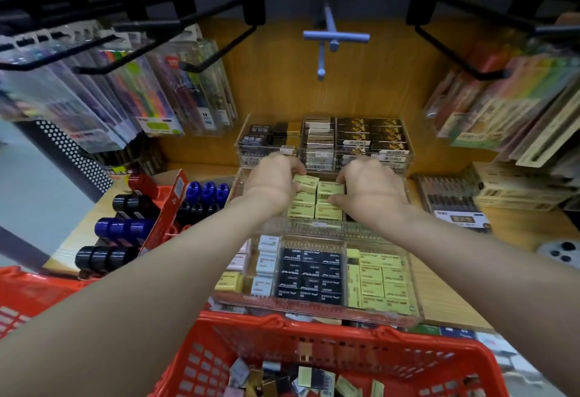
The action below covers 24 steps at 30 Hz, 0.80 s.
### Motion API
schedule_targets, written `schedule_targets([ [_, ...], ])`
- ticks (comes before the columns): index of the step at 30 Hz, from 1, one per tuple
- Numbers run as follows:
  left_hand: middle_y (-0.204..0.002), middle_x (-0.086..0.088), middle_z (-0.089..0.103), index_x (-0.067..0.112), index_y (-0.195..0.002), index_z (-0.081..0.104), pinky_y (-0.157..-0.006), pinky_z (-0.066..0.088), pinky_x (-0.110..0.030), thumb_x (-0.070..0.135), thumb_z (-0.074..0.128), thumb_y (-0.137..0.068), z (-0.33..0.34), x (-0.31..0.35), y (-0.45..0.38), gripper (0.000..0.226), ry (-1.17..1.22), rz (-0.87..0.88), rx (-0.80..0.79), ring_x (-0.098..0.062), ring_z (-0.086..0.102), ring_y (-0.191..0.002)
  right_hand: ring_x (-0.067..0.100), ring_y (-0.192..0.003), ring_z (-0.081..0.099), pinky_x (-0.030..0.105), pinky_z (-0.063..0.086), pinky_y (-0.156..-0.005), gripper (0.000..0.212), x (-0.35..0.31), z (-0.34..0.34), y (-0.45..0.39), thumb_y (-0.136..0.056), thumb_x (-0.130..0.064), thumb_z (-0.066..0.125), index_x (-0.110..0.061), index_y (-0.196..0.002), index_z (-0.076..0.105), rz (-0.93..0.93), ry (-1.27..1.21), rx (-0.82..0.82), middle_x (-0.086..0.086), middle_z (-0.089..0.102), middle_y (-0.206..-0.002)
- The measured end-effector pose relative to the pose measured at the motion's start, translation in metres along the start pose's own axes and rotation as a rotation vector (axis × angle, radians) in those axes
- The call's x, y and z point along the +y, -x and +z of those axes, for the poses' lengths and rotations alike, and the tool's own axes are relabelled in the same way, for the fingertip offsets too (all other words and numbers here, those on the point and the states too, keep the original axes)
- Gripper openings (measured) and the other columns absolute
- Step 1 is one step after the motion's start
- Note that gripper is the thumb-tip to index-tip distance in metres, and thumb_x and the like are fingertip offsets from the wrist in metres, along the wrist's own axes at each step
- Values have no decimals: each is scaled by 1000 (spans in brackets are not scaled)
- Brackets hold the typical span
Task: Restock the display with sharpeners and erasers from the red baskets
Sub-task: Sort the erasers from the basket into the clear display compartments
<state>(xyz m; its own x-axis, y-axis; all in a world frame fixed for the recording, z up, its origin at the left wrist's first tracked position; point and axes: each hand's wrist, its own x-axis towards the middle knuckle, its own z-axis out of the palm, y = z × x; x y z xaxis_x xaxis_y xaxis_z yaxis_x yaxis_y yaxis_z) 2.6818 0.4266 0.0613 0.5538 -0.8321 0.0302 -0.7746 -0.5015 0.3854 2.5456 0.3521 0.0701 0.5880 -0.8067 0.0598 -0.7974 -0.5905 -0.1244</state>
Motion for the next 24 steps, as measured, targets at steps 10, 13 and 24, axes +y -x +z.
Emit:
schedule_targets([
  [10,-95,11,64,30,-111,71,-78,45,-23,26,76,-84,5,-2,2,28,139,-48,48,-9,58,-86,23,-105,61,34,51,-83,27,1,9,1,-85,-32,75,-27,-110,70,-49,-172,104,-3,64,-116],
  [13,-91,14,63,29,-117,68,-81,51,-27,25,74,-86,0,5,9,32,165,-88,14,-10,60,-88,22,-105,60,35,52,-85,26,3,6,6,-86,-34,73,-27,-111,69,-65,-214,101,-3,63,-118],
  [24,-163,7,13,25,-156,15,-122,4,-47,43,56,-95,-5,5,110,75,-150,196,-352,-21,1,-152,14,-102,64,29,52,-93,22,79,-45,69,-92,-30,66,-23,-112,73,-6,-153,-143,-3,71,-114],
])
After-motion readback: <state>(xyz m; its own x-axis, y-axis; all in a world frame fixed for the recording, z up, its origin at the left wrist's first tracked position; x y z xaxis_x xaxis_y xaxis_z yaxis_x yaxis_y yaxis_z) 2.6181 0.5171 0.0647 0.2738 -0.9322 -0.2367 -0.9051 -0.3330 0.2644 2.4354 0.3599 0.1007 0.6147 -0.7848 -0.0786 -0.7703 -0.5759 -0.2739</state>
